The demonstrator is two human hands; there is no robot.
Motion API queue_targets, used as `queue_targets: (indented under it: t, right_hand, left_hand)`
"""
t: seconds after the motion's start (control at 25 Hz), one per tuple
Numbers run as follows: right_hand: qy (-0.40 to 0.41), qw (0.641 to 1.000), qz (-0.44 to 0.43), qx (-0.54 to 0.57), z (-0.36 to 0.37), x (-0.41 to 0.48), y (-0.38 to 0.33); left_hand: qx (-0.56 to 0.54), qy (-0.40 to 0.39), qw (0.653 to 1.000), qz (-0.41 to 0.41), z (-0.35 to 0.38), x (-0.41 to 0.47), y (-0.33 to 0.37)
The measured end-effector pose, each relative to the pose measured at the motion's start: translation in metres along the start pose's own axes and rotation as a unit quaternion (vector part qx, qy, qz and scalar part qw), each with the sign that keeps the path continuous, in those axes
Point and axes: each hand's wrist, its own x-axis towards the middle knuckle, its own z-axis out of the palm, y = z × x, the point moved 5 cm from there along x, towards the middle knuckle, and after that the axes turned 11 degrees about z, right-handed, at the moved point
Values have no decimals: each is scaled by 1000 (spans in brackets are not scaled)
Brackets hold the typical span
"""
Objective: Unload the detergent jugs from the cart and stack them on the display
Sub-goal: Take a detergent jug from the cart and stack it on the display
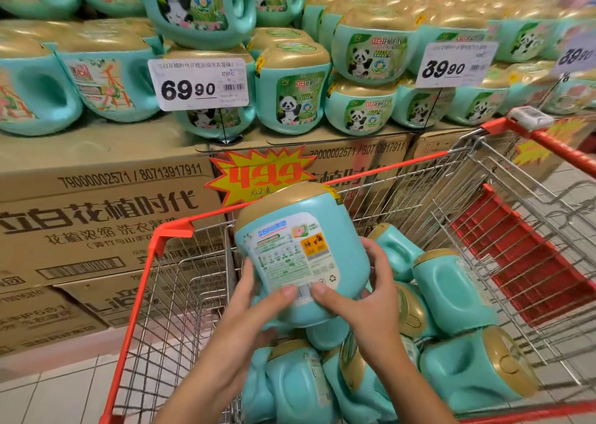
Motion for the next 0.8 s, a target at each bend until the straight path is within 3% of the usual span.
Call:
queue_targets:
  t: [0.16,0.4,0.52,0.64,0.72,0.8]
  right_hand:
    - [-12,991,-103,-79,20,-24,-14]
    - [-58,995,-77,30,8,-15,-35]
    - [-67,997,38,31,1,11,-25]
    - [-185,948,216,146,12,20,-8]
    - [-228,916,237,229,20,20,-1]
    - [-199,919,222,259,18,24,7]
  left_hand:
    - [-102,78,991,36,23,16,-5]
    - [-191,96,976,29,6,26,-3]
    - [-260,48,964,33,-5,28,-2]
    - [-284,-33,958,18,-4,27,2]
    - [-246,-46,968,19,-3,29,7]
    - [-136,-16,990,36,-9,32,15]
